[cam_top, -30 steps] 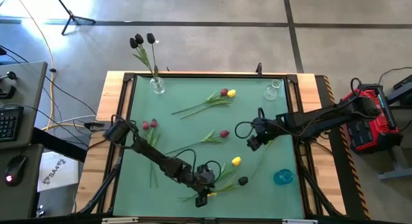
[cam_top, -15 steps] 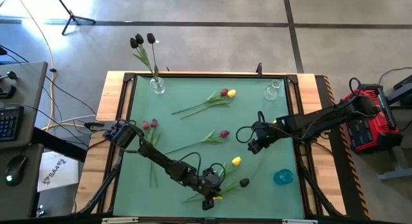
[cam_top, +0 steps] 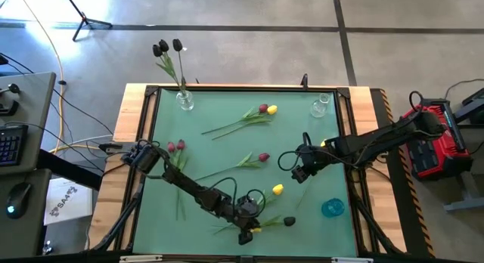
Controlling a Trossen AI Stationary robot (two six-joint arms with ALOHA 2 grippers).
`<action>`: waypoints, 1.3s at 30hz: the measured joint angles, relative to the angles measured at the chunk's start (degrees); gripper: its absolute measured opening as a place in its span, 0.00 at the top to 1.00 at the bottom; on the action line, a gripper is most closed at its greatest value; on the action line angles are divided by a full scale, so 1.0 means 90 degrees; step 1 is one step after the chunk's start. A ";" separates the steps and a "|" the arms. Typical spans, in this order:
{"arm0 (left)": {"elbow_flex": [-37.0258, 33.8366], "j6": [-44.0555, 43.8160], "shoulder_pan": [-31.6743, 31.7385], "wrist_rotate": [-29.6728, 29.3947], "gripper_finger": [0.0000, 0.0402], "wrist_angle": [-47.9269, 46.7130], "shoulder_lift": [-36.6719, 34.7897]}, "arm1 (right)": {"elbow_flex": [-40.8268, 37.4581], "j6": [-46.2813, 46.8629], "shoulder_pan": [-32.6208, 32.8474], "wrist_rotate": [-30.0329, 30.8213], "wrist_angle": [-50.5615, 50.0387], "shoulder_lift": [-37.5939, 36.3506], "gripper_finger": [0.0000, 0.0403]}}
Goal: Sort flowers into vase by color
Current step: Put the black flower into the left transparent vase
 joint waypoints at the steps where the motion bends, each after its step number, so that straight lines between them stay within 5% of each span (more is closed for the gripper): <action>1: -0.0002 -0.0038 0.0015 -0.0004 0.99 0.0104 -0.0024 | 0.0000 -0.0001 0.0000 0.0001 0.0000 0.0000 0.68; 12: -0.0068 0.0044 0.0389 -0.1359 1.00 0.0535 -0.0912 | -0.0002 -0.0260 0.0000 0.0010 -0.0094 0.0002 0.68; 20: -0.0087 0.0815 0.1264 -0.1503 1.00 0.0256 -0.1920 | -0.0002 -0.1122 -0.0121 0.0047 -0.0312 0.0000 0.68; 28: -0.0068 0.1792 0.2521 -0.1572 1.00 -0.0374 -0.3378 | -0.0005 -0.1893 -0.0822 0.0775 -0.0707 -0.0263 0.68; 34: -0.0065 0.2038 0.3182 -0.1835 1.00 -0.1138 -0.4284 | -0.0005 -0.2286 -0.1652 0.0802 0.0414 -0.1361 0.68; 39: -0.0061 0.2298 0.3575 -0.2406 1.00 -0.0144 -0.4503 | -0.0002 -0.2426 -0.2258 0.0236 0.2594 -0.2042 0.68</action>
